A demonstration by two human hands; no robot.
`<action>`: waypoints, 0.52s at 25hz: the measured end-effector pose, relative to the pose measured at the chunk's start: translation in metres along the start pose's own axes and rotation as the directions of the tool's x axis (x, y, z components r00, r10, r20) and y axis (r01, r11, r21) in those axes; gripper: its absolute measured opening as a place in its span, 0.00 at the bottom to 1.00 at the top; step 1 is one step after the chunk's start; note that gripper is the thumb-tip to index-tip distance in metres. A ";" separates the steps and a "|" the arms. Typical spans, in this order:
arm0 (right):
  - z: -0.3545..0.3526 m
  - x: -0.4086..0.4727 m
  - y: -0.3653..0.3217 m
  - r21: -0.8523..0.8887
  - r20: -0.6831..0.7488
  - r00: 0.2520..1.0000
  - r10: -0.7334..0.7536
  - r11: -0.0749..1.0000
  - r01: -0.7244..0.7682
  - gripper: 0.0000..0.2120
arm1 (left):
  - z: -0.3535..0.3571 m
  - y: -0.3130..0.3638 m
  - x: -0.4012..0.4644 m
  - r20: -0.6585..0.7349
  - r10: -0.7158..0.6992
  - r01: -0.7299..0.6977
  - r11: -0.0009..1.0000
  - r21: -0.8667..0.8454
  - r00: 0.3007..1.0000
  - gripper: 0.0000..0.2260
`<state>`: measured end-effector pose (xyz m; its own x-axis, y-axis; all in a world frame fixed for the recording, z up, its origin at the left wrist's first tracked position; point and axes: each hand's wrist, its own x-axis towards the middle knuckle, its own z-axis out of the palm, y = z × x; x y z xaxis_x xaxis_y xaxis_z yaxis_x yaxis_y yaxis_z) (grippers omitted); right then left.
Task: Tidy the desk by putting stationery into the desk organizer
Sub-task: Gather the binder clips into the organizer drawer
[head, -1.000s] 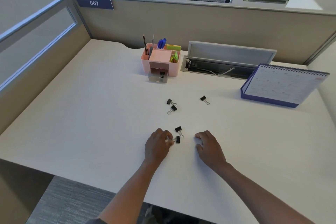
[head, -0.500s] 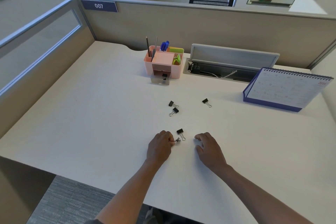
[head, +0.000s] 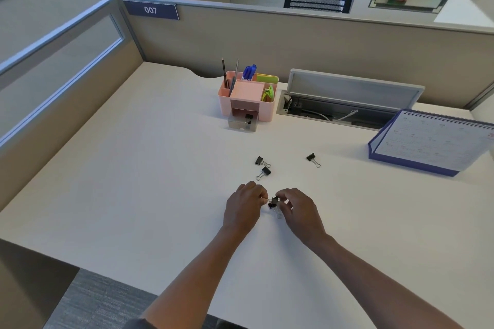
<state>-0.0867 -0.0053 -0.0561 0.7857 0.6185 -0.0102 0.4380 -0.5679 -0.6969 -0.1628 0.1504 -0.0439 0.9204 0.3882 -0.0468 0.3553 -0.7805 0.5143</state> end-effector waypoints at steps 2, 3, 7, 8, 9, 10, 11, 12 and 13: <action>0.001 0.012 -0.009 0.024 -0.007 1.000 0.023 0.999 -0.023 0.05 | -0.006 -0.007 0.007 -0.011 -0.002 0.002 1.000 -0.023 1.000 0.04; 0.002 0.018 -0.013 0.022 0.001 0.999 0.038 0.999 -0.038 0.04 | -0.008 -0.011 0.011 -0.023 0.003 -0.004 1.000 -0.026 1.000 0.04; 0.013 0.048 -0.028 -0.068 0.008 0.998 0.062 0.996 -0.061 0.02 | -0.019 -0.029 0.030 -0.079 0.031 -0.032 0.999 -0.018 0.996 0.04; 0.014 0.057 -0.032 -0.083 0.001 0.999 0.053 0.995 -0.053 0.02 | -0.023 -0.032 0.036 -0.094 0.032 -0.035 0.999 -0.034 0.995 0.03; 0.016 0.067 -0.035 -0.091 -0.008 0.999 0.048 0.995 -0.049 0.02 | -0.027 -0.035 0.043 -0.111 0.028 -0.035 0.998 -0.058 0.993 0.03; 0.017 0.078 -0.038 -0.100 -0.021 0.999 0.045 0.994 -0.047 0.03 | -0.031 -0.040 0.052 -0.127 0.024 -0.034 0.997 -0.072 0.992 0.05; 0.017 0.091 -0.041 -0.109 -0.037 0.998 0.045 0.993 -0.048 0.03 | -0.034 -0.046 0.062 -0.141 0.024 -0.032 0.998 -0.058 0.990 0.10; 0.016 0.101 -0.044 -0.114 -0.052 0.998 0.047 0.992 -0.053 0.02 | -0.036 -0.051 0.071 -0.134 0.019 -0.020 1.000 -0.006 0.991 0.19; 0.014 0.113 -0.046 -0.114 -0.071 0.996 0.054 0.992 -0.062 0.02 | -0.038 -0.058 0.082 -0.103 0.008 0.000 0.997 0.075 0.995 0.28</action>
<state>-0.0244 0.0986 -0.0353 0.8372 0.5469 0.0033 0.4357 -0.6633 -0.6084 -0.1145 0.2460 -0.0456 0.9017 0.4299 0.0456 0.3661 -0.8153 0.4485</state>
